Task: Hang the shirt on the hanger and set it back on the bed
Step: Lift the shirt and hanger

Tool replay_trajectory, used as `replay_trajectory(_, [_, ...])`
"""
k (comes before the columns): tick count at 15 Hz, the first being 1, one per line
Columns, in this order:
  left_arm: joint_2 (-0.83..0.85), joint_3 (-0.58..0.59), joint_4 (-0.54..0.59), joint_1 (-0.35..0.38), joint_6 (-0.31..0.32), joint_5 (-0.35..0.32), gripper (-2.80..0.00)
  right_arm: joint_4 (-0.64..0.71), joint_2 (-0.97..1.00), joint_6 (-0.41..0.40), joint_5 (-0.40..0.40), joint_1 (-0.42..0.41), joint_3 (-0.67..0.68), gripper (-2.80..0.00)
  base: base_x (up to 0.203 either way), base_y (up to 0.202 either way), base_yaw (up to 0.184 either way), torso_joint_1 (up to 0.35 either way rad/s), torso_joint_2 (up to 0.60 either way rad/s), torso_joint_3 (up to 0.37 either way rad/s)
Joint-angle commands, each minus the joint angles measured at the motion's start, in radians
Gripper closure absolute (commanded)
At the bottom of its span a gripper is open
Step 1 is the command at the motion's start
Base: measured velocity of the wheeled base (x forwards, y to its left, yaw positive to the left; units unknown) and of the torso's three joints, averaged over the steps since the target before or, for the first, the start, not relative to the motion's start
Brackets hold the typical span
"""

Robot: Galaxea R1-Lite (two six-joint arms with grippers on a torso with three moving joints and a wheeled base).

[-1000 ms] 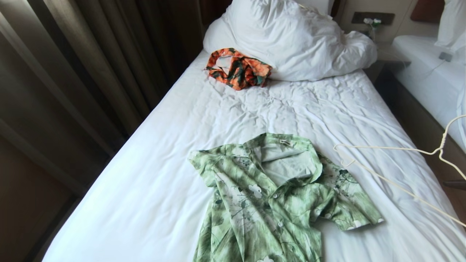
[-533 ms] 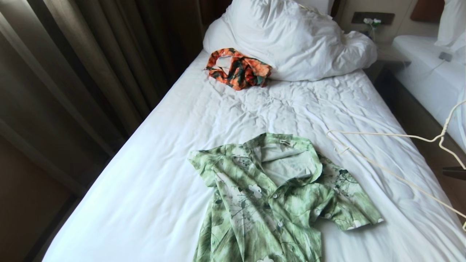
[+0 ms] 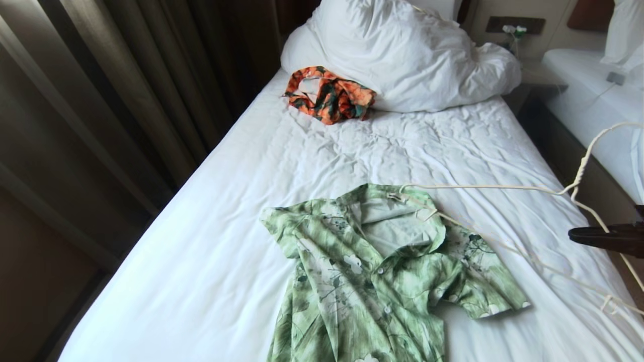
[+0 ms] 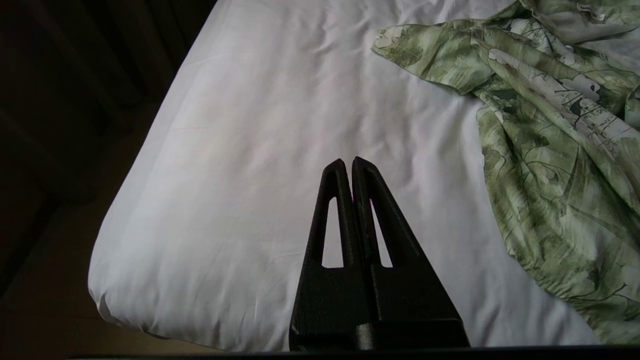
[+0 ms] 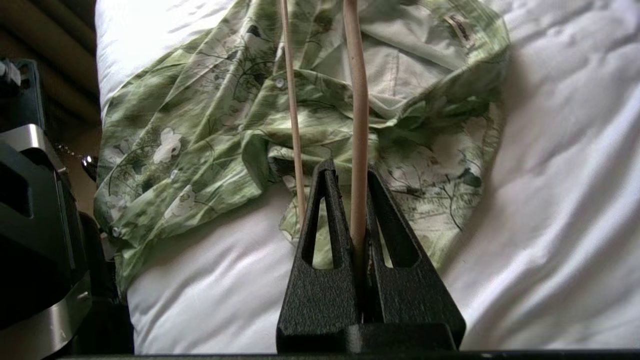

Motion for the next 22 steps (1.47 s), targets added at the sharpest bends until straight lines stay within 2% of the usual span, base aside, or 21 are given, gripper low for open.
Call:
replay_trajectory(1, [0.001, 0.0, 0.0, 0.0, 0.0, 0.0, 0.0, -0.059, -0.077, 0.0, 0.009, 0.049, 0.064, 0.0, 0.0, 0.0, 0.0, 0.0, 0.0, 0.0])
replay_trajectory(3, [0.001, 0.0, 0.0, -0.001, 0.0, 0.0, 0.0, -0.114, -0.125, 0.013, 0.011, 0.065, 0.125, 0.0, 0.0, 0.0, 0.0, 0.0, 0.0, 0.0])
replay_trajectory(7, [0.001, 0.0, 0.0, -0.001, 0.0, 0.0, 0.0, -0.211, -0.127, 0.05, 0.011, 0.079, 0.142, 0.0, 0.0, 0.0, 0.0, 0.0, 0.0, 0.0])
replay_trajectory(20, [0.001, 0.0, 0.0, 0.0, 0.007, -0.002, 0.0, -0.209, -0.156, 0.09, 0.009, 0.069, 0.14, 0.0, 0.0, 0.0, 0.0, 0.0, 0.0, 0.0])
replay_trajectory(22, [0.01, -0.055, 0.009, -0.001, 0.008, -0.016, 0.0, -0.211, -0.146, 0.09, 0.008, 0.056, 0.14, 0.0, 0.0, 0.0, 0.0, 0.0, 0.0, 0.0])
